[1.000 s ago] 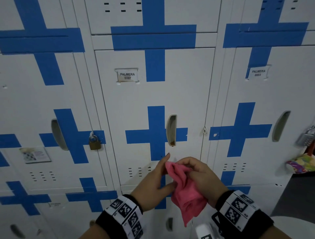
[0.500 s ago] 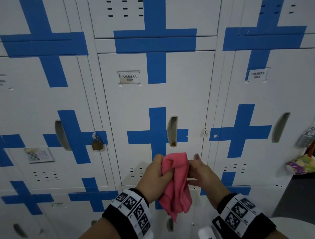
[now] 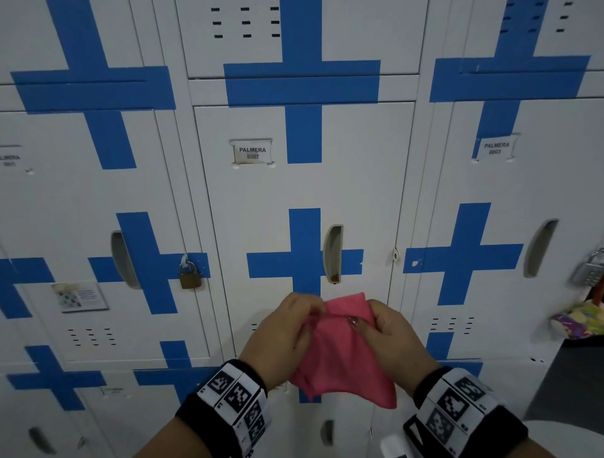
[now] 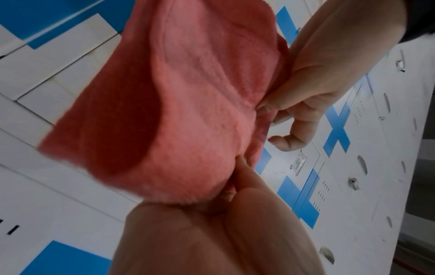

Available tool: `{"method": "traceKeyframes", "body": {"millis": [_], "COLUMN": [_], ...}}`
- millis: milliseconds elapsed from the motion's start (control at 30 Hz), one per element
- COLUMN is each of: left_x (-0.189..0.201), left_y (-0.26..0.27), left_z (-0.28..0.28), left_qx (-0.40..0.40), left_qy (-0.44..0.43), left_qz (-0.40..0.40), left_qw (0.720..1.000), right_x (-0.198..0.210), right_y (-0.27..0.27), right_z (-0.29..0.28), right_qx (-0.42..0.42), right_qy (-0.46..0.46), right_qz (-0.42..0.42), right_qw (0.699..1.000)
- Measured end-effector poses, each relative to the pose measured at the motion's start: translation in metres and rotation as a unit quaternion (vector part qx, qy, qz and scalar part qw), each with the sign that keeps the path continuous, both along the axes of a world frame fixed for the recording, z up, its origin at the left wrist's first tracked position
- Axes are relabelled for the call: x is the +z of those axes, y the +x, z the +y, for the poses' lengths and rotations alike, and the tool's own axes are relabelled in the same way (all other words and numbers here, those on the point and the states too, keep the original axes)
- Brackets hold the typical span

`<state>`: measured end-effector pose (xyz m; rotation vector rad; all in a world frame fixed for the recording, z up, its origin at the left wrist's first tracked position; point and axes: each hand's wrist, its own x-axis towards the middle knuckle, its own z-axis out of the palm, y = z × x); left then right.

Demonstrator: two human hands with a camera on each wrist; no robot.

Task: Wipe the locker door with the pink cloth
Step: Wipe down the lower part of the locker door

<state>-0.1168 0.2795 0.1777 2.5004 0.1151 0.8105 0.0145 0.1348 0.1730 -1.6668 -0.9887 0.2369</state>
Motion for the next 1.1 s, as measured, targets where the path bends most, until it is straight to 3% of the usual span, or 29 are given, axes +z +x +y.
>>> {"method": "traceKeyframes", "body": {"millis": [100,333,433,533,633,767,933,1000,1100], "left_x": [0.004,0.031,0.053,0.075,0.09,0.094,0.072,0.063,0.057], "left_y": [0.002,0.002,0.005,0.01,0.017,0.026,0.031,0.034,0.036], "left_z": [0.003,0.009,0.018,0.03,0.043,0.058,0.064,0.071,0.08], "left_qx": [0.003,0.106,0.136,0.142,0.172,0.268,0.291,0.282,0.247], "left_qy": [0.086,0.128,0.17,0.225,0.283,0.348,0.471,0.48,0.436], "left_qz": [0.014,-0.038,-0.069,-0.103,-0.124,-0.098,-0.007,0.005,0.009], "left_qw": [0.996,0.985,0.973,0.958,0.936,0.893,0.833,0.831,0.865], "right_x": [0.004,0.019,0.036,0.057,0.069,0.068,0.062,0.06,0.058], "right_y": [-0.002,0.002,0.016,0.035,0.049,0.063,0.072,0.074,0.076], "right_z": [0.0,-0.005,-0.008,-0.01,-0.008,0.0,0.005,0.007,0.009], "right_qx": [-0.002,-0.011,-0.08,-0.159,-0.211,-0.222,-0.226,-0.223,-0.218], "right_qy": [0.01,0.0,0.002,-0.001,-0.038,-0.143,-0.172,-0.171,-0.171], "right_qz": [0.0,0.006,-0.116,-0.275,-0.352,-0.411,-0.413,-0.414,-0.408], "right_qw": [1.0,1.0,0.99,0.948,0.911,0.873,0.865,0.866,0.87]}}
